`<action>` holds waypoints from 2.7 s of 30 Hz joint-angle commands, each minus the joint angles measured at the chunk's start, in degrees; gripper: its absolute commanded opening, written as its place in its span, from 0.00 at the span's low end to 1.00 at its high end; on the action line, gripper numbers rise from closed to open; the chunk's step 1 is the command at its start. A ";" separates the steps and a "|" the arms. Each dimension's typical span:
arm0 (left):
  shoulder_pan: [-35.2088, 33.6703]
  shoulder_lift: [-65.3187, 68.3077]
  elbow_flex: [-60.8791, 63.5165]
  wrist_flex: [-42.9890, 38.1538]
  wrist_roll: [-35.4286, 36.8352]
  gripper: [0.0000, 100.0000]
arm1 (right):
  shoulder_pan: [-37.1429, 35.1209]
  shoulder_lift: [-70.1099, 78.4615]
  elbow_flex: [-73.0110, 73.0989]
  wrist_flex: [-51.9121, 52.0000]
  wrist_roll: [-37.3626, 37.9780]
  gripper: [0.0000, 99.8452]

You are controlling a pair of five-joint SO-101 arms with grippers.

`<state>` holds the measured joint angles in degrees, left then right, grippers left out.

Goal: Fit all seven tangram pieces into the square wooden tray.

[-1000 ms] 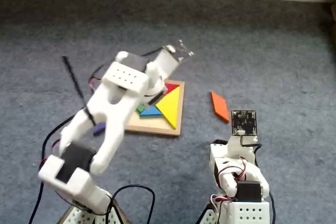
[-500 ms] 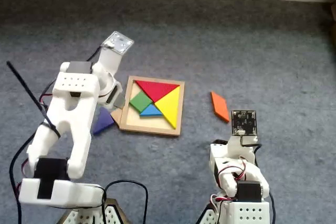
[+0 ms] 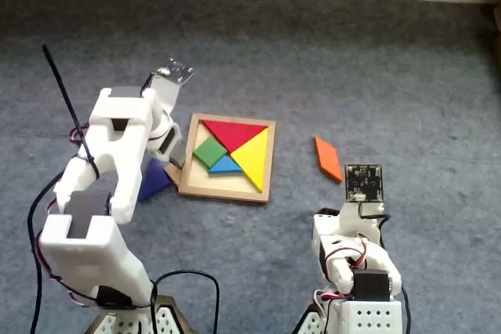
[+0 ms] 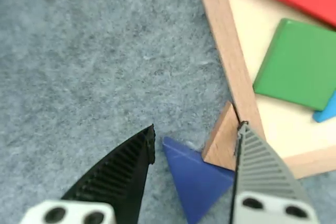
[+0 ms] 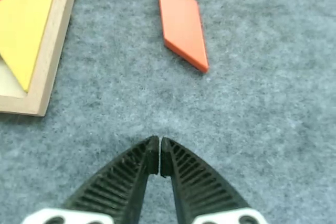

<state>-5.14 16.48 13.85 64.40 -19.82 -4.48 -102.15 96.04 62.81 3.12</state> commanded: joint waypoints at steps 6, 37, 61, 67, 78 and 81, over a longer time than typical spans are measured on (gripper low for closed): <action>6.99 1.89 -1.54 7.56 -0.18 0.22 | 0.66 -1.19 6.37 -0.04 -0.26 0.03; -4.35 2.07 -3.03 11.60 -0.18 0.20 | 0.66 -1.19 6.37 -0.04 -0.26 0.03; 7.34 1.71 -0.22 12.04 -0.18 0.13 | 0.66 -1.19 6.37 -0.04 -0.26 0.03; 7.25 1.36 -2.59 12.22 -0.18 0.08 | 0.66 -1.19 6.37 -0.04 -0.26 0.03; 7.60 1.36 -13.93 20.40 -0.18 0.02 | 0.66 -1.19 6.37 -0.04 -0.26 0.03; 7.69 1.36 -16.04 21.71 -0.09 0.00 | 0.66 -1.19 6.37 -0.04 -0.26 0.03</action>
<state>0.66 19.03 2.77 83.82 -19.65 -4.48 -102.15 96.04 62.81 3.12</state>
